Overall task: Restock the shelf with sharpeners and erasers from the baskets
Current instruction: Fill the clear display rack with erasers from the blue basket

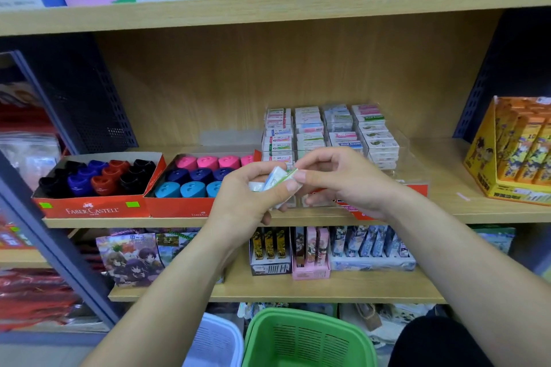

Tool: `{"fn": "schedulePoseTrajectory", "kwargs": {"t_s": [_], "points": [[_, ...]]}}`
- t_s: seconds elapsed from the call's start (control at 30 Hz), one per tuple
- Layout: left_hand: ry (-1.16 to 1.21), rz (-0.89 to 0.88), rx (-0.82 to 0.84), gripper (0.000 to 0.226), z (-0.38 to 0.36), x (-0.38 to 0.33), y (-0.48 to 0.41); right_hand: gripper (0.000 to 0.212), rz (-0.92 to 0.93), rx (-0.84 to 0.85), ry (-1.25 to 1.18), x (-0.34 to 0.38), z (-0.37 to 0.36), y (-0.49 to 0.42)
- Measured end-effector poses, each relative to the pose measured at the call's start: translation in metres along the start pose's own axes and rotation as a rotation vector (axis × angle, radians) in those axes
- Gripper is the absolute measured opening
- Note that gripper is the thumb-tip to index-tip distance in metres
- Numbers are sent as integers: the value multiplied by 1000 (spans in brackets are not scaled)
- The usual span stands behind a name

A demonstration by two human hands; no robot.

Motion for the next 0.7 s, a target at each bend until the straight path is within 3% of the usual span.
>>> {"fn": "schedulePoseTrajectory", "kwargs": {"t_s": [0.2,0.47,0.6,0.7], "points": [[21,-35,90,35,-1,-2,4,19,66,-44,-19,1,8,1],[5,-23,-33,33,11,3,2,15,38,-31,-112,-7,4,4],[-32,5,-44,37,9,9,-2,27,34,-11,-34,-9,2,6],[-58,14,-41,36,4,10,-3,23,0,3,77,-14,2,11]]}}
Point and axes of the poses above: each hand's wrist, its own y-axis away from the middle knuckle, its own z-axis out of the back of the hand, x = y × z, the point moved 10 cm from there along -y, towards the middle knuckle, and after that the axes turned 6 degrees about x, right-handed, at the moved point
